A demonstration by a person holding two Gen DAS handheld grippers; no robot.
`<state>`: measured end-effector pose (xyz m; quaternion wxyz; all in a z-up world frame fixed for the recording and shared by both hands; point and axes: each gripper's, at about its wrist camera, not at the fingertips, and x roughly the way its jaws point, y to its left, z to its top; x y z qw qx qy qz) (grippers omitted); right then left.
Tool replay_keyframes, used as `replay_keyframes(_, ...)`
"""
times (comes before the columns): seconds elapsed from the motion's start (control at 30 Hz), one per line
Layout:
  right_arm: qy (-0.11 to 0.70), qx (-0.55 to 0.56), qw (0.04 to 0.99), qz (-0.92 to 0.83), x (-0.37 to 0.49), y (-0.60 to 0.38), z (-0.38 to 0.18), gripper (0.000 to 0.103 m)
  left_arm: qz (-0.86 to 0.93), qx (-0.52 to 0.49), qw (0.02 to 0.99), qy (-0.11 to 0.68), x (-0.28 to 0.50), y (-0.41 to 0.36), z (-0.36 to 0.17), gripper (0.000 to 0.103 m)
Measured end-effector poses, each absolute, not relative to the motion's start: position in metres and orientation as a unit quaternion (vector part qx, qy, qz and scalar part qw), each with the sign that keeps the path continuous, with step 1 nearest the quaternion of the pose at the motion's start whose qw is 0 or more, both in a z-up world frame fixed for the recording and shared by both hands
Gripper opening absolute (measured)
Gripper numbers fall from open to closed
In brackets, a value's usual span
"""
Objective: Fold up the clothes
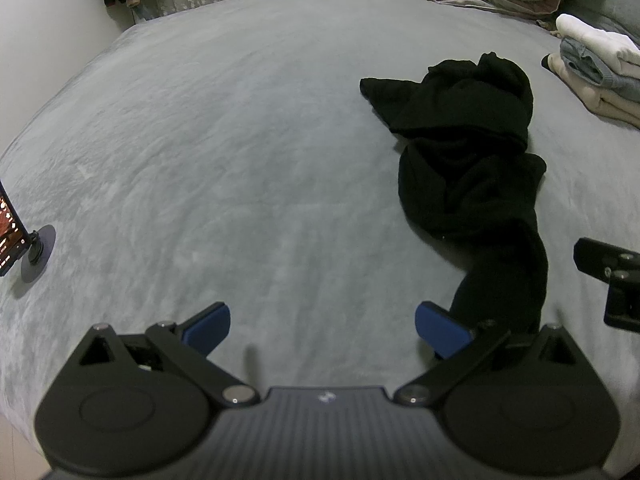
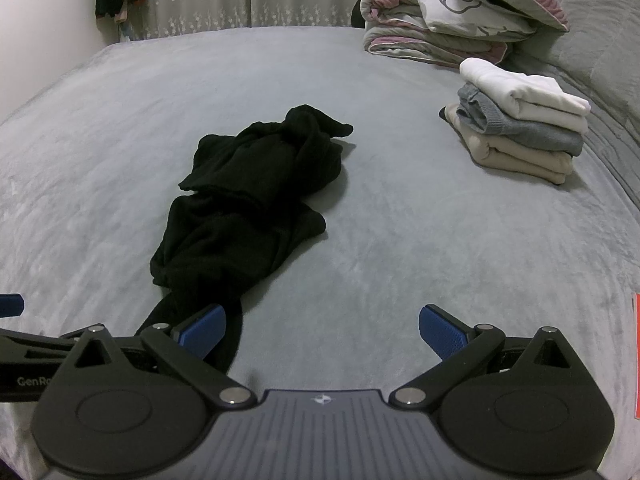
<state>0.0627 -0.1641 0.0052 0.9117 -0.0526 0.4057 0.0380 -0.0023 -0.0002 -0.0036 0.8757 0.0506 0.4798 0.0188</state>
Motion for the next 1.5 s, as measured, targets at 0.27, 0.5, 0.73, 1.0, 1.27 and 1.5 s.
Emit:
replay_keyframes(0.27,0.407,-0.054,0.911,0.039,0.063,-0.164,0.004,0.103,0.02,0.052,0.875,0.481,-0.003,0.0,-0.004,0.103)
replay_keyframes(0.5,0.408,-0.056,0.91,0.039,0.063,-0.163,0.004,0.103,0.02,0.053,0.874,0.483,-0.003,0.0,-0.005,0.103)
replay_keyframes(0.73,0.41,-0.057,0.909,0.039,0.063,-0.163,0.003,0.103,0.021,0.054,0.873,0.484,-0.003,-0.001,-0.006,0.103)
replay_keyframes(1.0,0.412,-0.059,0.908,0.04,0.063,-0.163,0.002,0.103,0.023,0.057,0.873,0.483,-0.003,-0.001,-0.006,0.103)
replay_keyframes(1.27,0.413,-0.059,0.908,0.04,0.063,-0.163,0.003,0.103,0.037,0.054,0.876,0.479,0.001,0.001,-0.002,0.103)
replay_keyframes(1.5,0.43,-0.062,0.9,0.036,0.076,-0.174,0.009,0.103,0.058,0.058,0.88,0.467,0.018,0.014,0.023,0.103)
